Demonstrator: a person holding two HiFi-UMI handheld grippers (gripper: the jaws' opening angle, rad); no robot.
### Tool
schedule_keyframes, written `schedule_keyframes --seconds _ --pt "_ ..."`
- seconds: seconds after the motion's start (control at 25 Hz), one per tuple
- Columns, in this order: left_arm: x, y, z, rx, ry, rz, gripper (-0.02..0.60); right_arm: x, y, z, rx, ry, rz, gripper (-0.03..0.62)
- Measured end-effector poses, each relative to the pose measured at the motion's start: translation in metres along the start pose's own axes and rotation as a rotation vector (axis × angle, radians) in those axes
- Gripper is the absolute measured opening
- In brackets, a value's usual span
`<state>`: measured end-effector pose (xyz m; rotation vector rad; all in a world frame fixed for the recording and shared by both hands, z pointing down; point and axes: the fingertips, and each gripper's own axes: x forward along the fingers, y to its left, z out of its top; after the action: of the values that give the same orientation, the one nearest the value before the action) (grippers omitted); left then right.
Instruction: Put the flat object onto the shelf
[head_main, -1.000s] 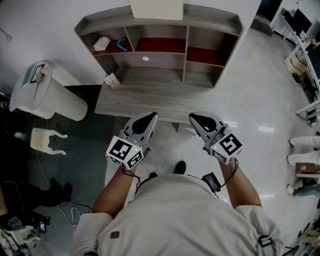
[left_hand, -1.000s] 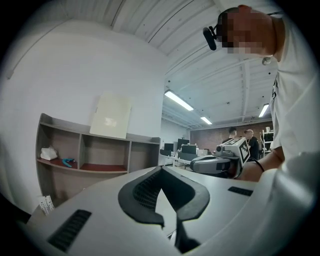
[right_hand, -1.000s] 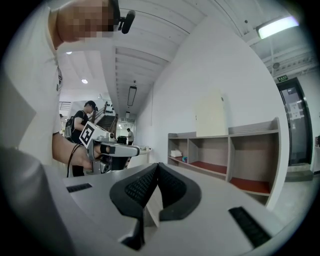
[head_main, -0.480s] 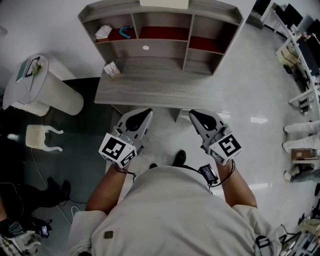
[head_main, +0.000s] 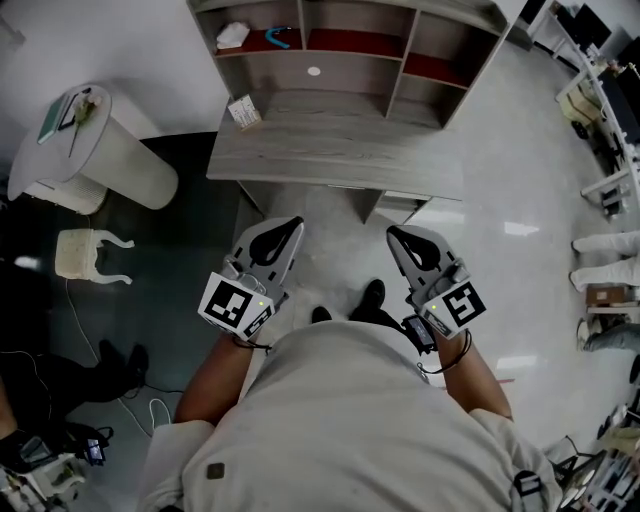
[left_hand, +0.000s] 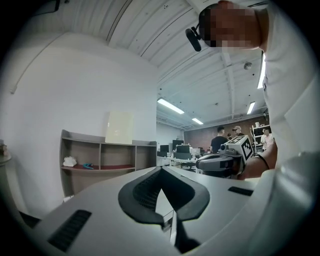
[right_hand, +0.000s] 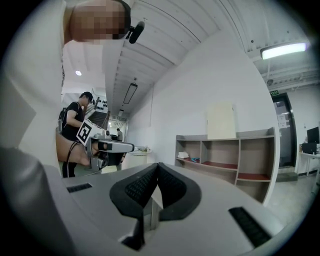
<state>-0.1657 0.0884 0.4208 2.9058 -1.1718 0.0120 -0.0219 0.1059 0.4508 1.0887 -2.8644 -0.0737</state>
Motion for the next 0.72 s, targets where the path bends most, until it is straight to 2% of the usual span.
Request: schedule_keyframes --seconds 0.24,0.44,0.72 --pt "-0.031 0.0 -0.014 0.005 0.015 -0.021 0.014 -0.005 0.035 -0.002 -0.015 -0.039 -0.039 0.02" --pt "-0.044 -0.006 -0.017 0.0 0.014 -0.046 0.015 -0.008 0.055 -0.005 -0.042 -0.026 -0.037 0.018" --pt "-0.05 -0.01 -0.019 0.0 0.011 -0.077 0.015 -0.002 0.07 -0.012 -0.015 -0.001 -0.036 0.018"
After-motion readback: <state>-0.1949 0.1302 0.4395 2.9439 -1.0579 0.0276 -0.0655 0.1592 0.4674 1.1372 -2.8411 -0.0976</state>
